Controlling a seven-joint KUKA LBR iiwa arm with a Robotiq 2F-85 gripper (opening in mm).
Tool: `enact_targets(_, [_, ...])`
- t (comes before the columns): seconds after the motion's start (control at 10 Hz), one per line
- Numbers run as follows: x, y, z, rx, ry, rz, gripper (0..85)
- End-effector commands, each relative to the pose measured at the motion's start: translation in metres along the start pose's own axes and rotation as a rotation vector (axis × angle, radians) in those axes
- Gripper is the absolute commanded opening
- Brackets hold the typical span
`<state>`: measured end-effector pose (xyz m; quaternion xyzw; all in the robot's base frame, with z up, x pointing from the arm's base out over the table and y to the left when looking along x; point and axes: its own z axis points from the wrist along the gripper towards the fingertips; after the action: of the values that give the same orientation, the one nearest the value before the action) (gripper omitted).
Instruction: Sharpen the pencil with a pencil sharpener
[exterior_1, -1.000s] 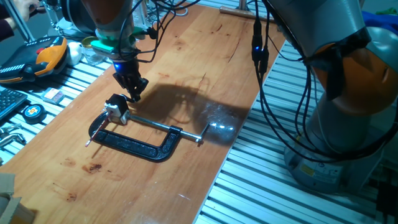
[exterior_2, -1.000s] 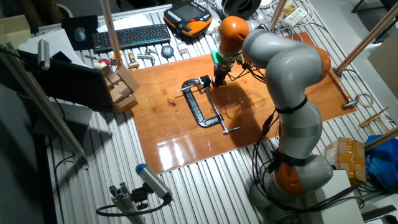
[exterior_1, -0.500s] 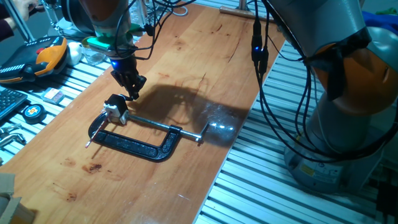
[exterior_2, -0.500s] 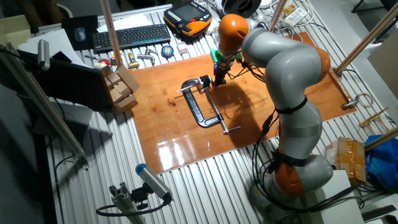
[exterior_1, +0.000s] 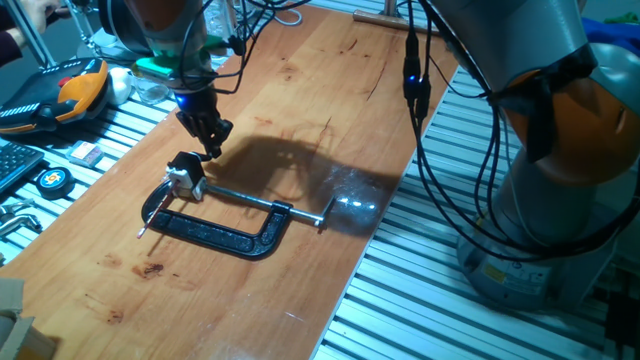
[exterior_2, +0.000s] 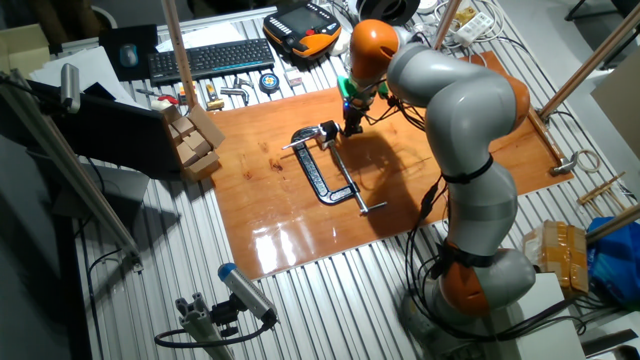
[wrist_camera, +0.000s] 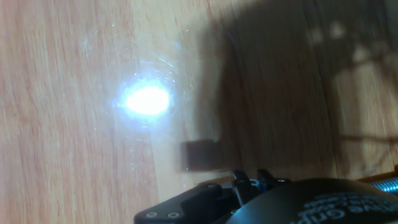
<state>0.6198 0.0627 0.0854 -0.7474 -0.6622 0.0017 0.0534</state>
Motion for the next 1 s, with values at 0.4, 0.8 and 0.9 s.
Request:
enact_targets(0.4, [0.003,0.004,-0.007,0.001,-0.015,0.009,0.0])
enact_targets(0.8, [0.005,0.007,-0.012,-0.019,-0.030,-0.076,0.0])
enact_targets(0.9, [0.006,0.007,-0.014,-0.019,-0.031,-0.098,0.0])
